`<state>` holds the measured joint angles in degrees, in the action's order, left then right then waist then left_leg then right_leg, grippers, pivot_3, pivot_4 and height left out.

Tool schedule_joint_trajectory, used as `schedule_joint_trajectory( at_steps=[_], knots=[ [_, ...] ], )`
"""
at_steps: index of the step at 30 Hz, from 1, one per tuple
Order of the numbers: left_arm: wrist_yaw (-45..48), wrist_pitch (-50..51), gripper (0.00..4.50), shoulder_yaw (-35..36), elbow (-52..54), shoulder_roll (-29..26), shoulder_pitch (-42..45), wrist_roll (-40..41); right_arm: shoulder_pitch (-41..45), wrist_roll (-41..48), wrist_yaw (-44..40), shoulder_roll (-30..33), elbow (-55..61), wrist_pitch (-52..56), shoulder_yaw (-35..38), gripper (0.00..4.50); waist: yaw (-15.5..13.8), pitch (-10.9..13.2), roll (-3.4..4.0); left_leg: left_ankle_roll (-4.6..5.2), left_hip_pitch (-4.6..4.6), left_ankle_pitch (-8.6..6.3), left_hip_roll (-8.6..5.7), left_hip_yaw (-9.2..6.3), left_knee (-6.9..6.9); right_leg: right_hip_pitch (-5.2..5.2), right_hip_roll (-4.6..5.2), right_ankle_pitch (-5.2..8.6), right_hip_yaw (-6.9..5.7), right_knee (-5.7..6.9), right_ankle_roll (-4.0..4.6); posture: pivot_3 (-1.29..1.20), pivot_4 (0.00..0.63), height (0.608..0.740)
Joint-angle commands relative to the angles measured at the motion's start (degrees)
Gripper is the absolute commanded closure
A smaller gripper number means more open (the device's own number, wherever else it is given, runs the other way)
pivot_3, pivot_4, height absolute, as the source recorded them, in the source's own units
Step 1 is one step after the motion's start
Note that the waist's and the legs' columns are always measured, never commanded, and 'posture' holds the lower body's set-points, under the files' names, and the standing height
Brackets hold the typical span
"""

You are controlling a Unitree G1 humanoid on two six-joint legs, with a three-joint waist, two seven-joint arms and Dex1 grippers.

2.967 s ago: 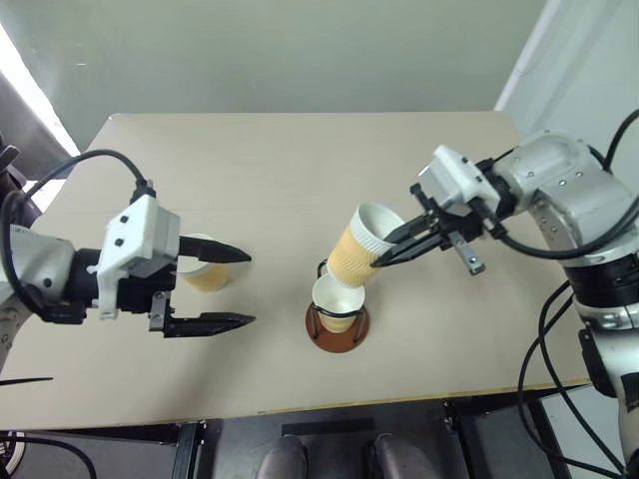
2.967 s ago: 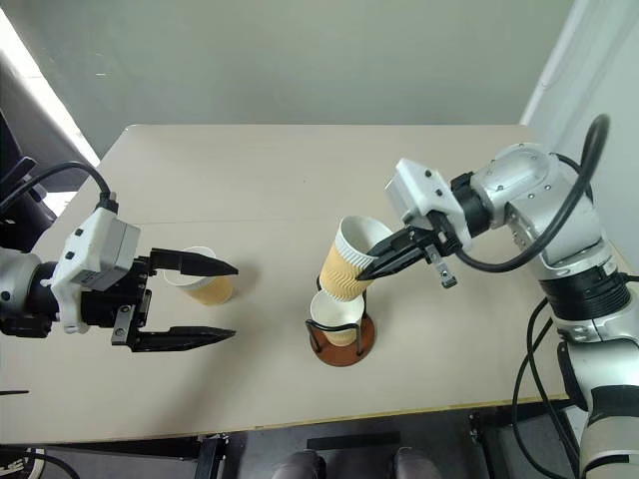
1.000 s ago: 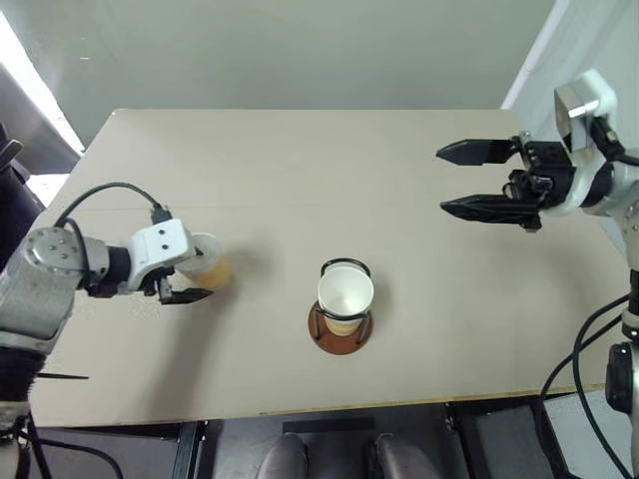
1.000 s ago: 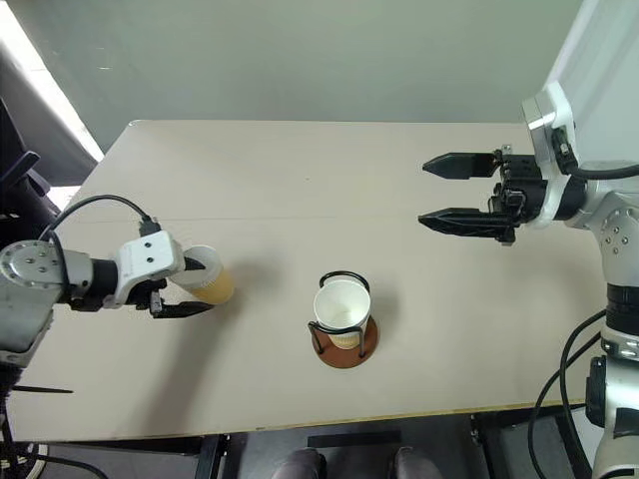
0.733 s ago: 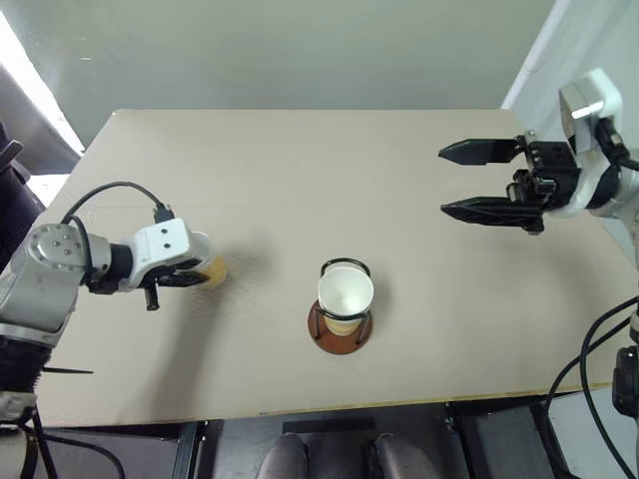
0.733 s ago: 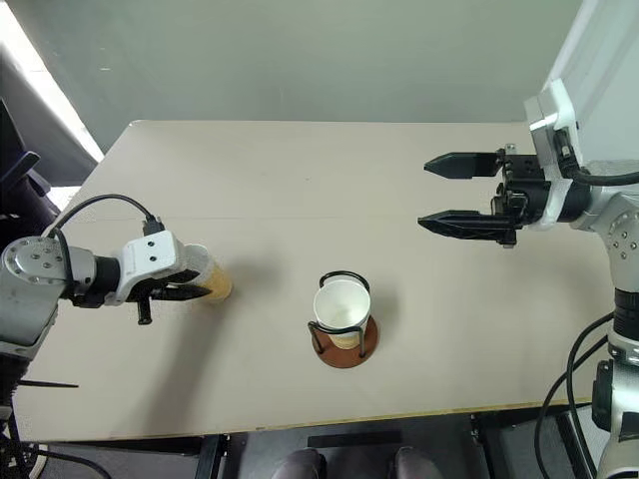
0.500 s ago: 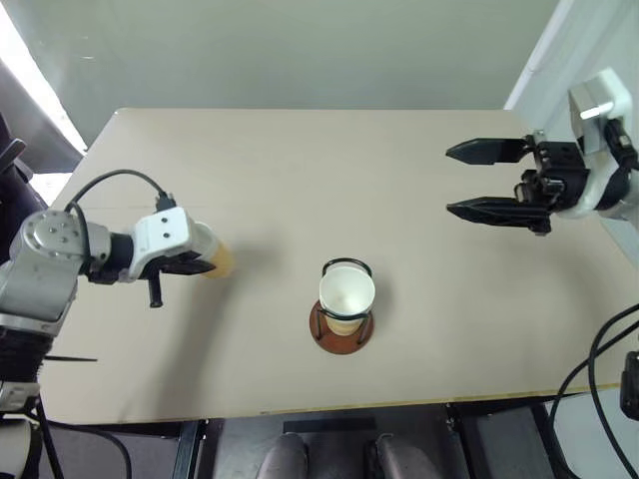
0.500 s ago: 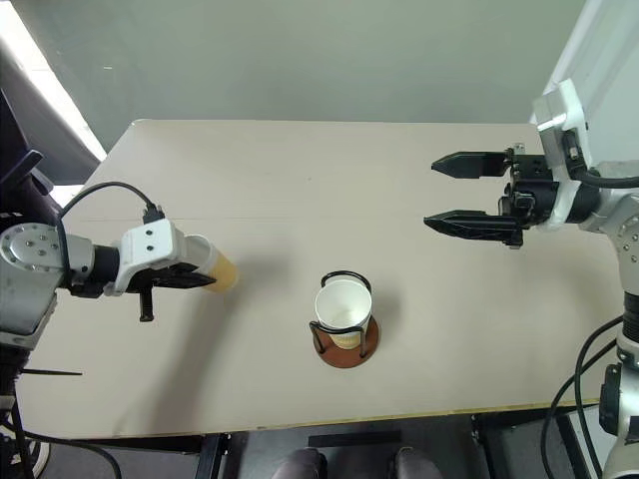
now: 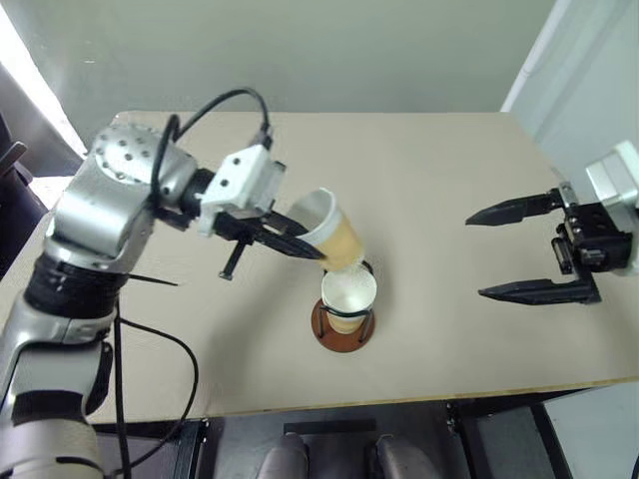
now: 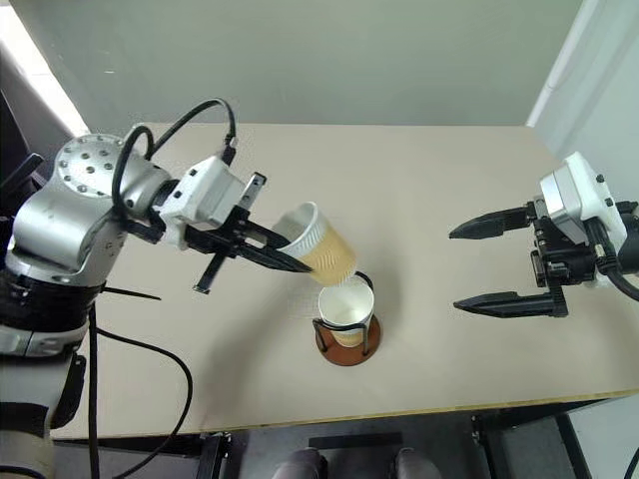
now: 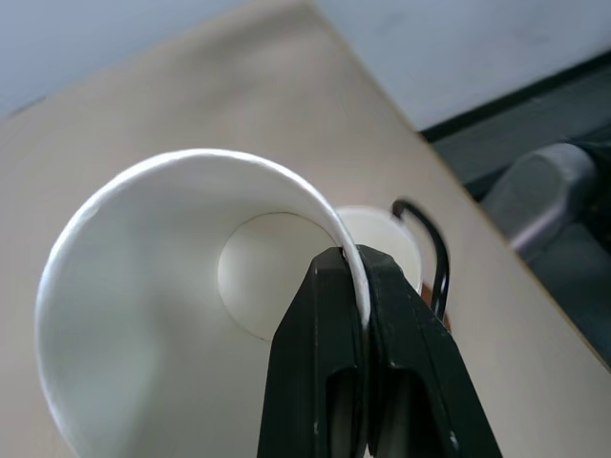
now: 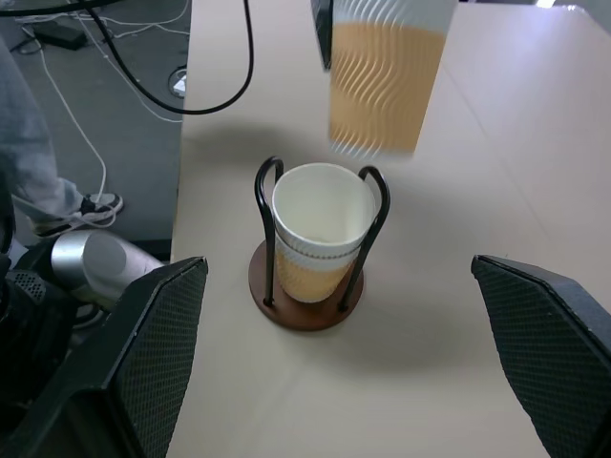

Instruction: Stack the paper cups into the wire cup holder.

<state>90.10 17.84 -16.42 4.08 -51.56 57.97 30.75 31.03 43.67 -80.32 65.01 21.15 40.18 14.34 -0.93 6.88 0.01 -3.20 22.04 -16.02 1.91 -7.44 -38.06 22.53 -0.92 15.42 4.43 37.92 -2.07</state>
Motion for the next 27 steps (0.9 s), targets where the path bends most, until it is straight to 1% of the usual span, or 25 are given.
schedule_joint_trajectory(
  at_steps=[1,6,9,12,16,23,26,27],
  knots=[
    [2.40,-4.77,4.44,-4.37,-0.55,0.52,3.58,1.50,0.08,1.73,1.60,1.05,1.72,0.02,2.95,0.00,-0.05,0.00,0.00,0.04,-0.03,-0.03,-0.05,0.00,-0.04,-0.04,0.02,0.02,0.08,0.00,-0.09,0.00,0.150,0.740],
    [2.40,-10.78,4.44,-12.24,-0.63,-1.08,5.43,1.66,-0.15,2.43,2.76,1.34,2.15,-0.02,3.38,0.00,-0.08,0.00,0.01,0.23,-0.01,-0.14,-0.15,0.05,-0.14,-0.10,0.10,0.07,0.22,-0.10,-0.31,0.00,0.150,0.740],
    [2.40,-15.22,4.44,-14.62,-2.85,-1.22,6.37,-0.13,-0.36,2.75,3.58,1.49,2.68,0.10,3.48,0.00,-0.10,0.00,0.01,0.26,0.00,-0.17,-0.15,0.07,-0.12,-0.10,0.10,0.08,0.25,-0.20,-0.34,0.00,0.150,0.740],
    [2.40,-18.92,4.44,-17.34,-3.95,-2.47,7.11,0.46,-0.44,2.82,4.51,1.58,2.98,0.09,3.36,0.00,-0.09,0.00,0.01,0.30,0.02,-0.19,-0.15,0.07,-0.11,-0.09,0.11,0.08,0.26,-0.23,-0.34,0.00,0.150,0.740],
    [2.40,-20.99,4.44,-17.79,-6.21,-1.36,7.43,-1.36,-0.65,3.13,5.41,1.71,3.38,0.15,3.32,0.00,-0.14,0.00,0.01,0.37,0.04,-0.23,-0.15,0.07,-0.11,-0.10,0.12,0.07,0.27,-0.26,-0.36,0.00,0.150,0.740],
    [2.40,-21.04,4.44,-19.20,-5.72,-1.71,7.68,-0.44,-0.72,3.14,6.45,1.83,3.58,-0.13,3.09,0.00,-0.18,0.00,0.01,0.41,0.08,-0.26,-0.15,0.08,-0.13,-0.11,0.12,0.06,0.27,-0.33,-0.38,0.00,0.150,0.740],
    [2.40,-19.61,3.83,-19.47,-5.38,-1.67,7.89,0.35,-0.72,3.31,6.78,1.84,3.79,-0.11,3.05,0.00,-0.18,0.00,0.01,0.41,0.11,-0.26,-0.15,0.08,-0.13,-0.10,0.12,0.04,0.27,-0.36,-0.40,0.00,0.150,0.740],
    [2.40,-19.36,3.53,-19.57,-5.21,-1.78,7.94,0.54,-0.76,3.34,6.87,1.84,3.88,-0.10,3.05,0.00,-0.18,0.00,0.01,0.41,0.11,-0.26,-0.15,0.08,-0.13,-0.10,0.12,0.04,0.27,-0.37,-0.41,0.00,0.150,0.740]
  ],
)
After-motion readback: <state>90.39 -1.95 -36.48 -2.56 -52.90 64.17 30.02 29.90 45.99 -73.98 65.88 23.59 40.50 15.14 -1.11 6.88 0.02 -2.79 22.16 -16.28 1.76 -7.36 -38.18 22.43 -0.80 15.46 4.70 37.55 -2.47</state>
